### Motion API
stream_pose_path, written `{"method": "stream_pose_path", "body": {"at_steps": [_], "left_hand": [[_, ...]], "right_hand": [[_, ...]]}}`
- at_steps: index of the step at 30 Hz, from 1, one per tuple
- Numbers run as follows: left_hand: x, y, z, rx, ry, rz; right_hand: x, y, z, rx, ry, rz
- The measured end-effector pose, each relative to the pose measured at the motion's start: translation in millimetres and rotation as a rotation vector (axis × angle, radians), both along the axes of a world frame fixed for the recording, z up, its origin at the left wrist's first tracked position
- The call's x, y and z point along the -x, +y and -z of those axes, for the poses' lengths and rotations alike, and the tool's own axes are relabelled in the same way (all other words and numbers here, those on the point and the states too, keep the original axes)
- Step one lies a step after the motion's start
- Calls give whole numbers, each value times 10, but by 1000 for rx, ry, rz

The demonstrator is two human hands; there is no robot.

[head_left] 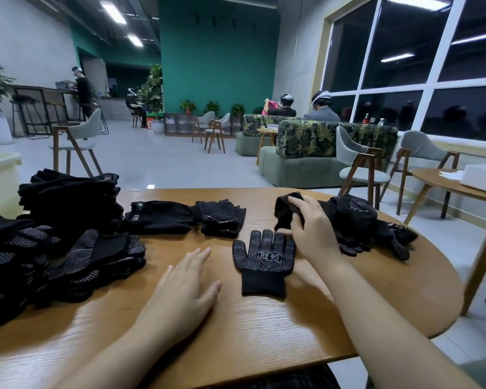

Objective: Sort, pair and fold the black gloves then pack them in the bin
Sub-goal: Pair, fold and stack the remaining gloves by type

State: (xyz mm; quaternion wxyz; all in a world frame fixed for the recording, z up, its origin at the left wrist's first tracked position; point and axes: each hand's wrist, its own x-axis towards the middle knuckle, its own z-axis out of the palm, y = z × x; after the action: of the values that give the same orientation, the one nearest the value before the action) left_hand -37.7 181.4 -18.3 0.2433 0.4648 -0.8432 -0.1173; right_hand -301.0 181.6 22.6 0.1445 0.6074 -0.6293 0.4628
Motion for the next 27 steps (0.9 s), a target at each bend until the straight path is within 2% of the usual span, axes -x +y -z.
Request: {"method": "stream_pose_path", "body": {"at_steps": [5,10,12,19,25,27], "left_hand": [[-21,-9,6,73,146,114],[-34,39,11,354,368,102],[-32,51,11,397,416,87],[-118,43,-117,294,651,120],[-134,21,-111,211,698,86],[-143,0,-131,170,744,62]], "right_hand": [[-518,191,-103,102,-72,-184],[-1068,335,-84,85,-146,-358],[-1239,352,-67,99,-180,-390],[-1514,396,-180,85,-361,-510],[-1469,254,-157,-169,-538,-585],[-1464,249,-70,-216,-509,-574]]}}
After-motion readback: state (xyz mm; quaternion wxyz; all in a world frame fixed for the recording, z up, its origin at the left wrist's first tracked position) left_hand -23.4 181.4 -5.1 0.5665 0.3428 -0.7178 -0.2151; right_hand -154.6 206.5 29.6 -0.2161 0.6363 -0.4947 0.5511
